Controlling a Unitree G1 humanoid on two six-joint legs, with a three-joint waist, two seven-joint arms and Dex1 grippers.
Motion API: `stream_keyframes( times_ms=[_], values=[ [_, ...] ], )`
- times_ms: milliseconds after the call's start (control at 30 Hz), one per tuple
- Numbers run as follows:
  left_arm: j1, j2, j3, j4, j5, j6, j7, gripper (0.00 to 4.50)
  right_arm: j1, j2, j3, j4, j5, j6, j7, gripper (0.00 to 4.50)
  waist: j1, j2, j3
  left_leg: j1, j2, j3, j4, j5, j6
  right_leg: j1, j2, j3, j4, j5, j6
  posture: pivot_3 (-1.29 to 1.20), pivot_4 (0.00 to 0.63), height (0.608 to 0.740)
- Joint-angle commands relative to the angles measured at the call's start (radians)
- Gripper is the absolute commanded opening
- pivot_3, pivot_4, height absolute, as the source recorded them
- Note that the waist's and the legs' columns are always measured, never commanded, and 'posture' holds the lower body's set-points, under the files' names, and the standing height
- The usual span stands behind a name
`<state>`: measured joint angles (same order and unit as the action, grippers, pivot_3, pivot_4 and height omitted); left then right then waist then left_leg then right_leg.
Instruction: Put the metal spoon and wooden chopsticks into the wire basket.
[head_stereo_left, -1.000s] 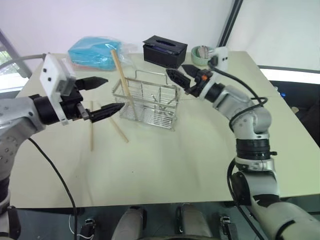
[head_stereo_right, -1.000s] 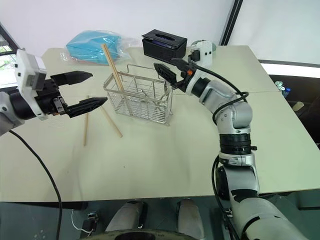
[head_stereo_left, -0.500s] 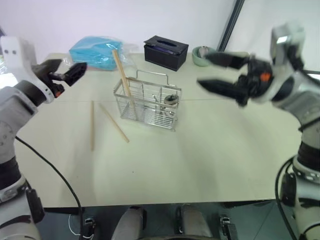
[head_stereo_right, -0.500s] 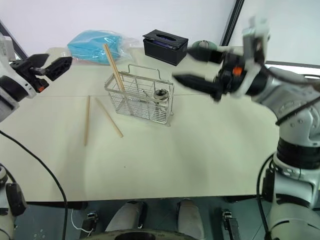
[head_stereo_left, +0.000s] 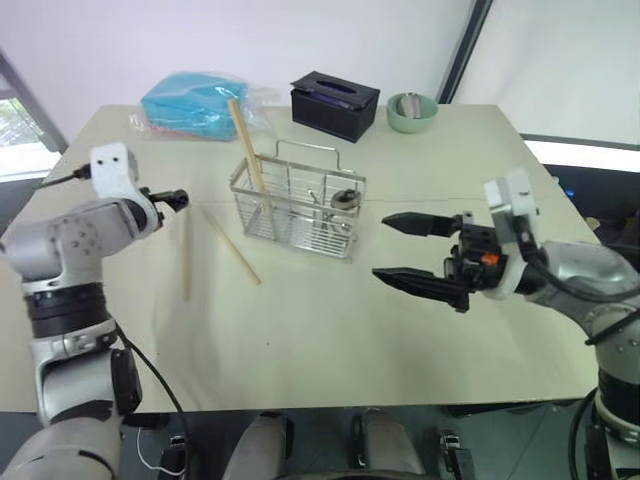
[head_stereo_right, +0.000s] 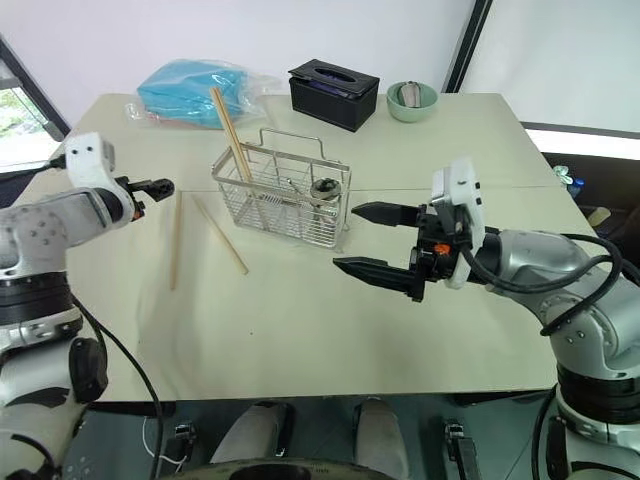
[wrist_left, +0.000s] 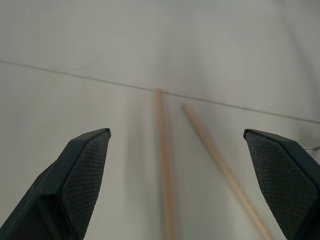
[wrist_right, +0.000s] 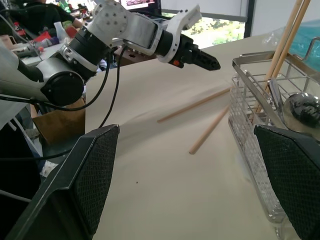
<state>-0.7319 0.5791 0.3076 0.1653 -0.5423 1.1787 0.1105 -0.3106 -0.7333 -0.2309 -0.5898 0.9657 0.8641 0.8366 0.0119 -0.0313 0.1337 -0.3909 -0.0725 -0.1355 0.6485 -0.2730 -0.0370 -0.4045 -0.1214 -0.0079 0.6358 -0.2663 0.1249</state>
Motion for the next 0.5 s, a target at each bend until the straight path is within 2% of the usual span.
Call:
stream_keyframes(
  times_ms=[33,333,500],
  values=[
    [-0.057,-0.015,-0.039,0.088,0.063,-0.071,-0.045,4.50,0.019,0.006,-0.030,-0.050,0.041,-0.019,-0.041,4.44,0.004,0.000,0.000,0.000,0.000,0.000,0.000,0.000,0.000,0.000,0.000,0.000,0.000,0.000,0.000,0.00,0.150,0.655],
    [-0.190,-0.079,-0.129,0.434,0.195,-0.241,-0.179,4.50,0.069,0.021,-0.055,-0.109,0.135,-0.027,-0.162,4.44,0.023,-0.002,-0.001,-0.001,-0.001,0.000,0.000,0.000,0.000,0.001,-0.001,0.000,-0.004,0.001,0.001,0.00,0.150,0.655],
    [-0.248,-0.098,-0.116,0.601,0.239,-0.282,-0.182,4.50,0.095,0.014,-0.070,-0.122,0.160,-0.041,-0.205,4.44,0.026,-0.002,-0.001,-0.001,-0.001,0.001,-0.001,0.000,0.000,0.001,-0.001,0.000,-0.003,0.001,0.002,0.00,0.150,0.655]
  ],
)
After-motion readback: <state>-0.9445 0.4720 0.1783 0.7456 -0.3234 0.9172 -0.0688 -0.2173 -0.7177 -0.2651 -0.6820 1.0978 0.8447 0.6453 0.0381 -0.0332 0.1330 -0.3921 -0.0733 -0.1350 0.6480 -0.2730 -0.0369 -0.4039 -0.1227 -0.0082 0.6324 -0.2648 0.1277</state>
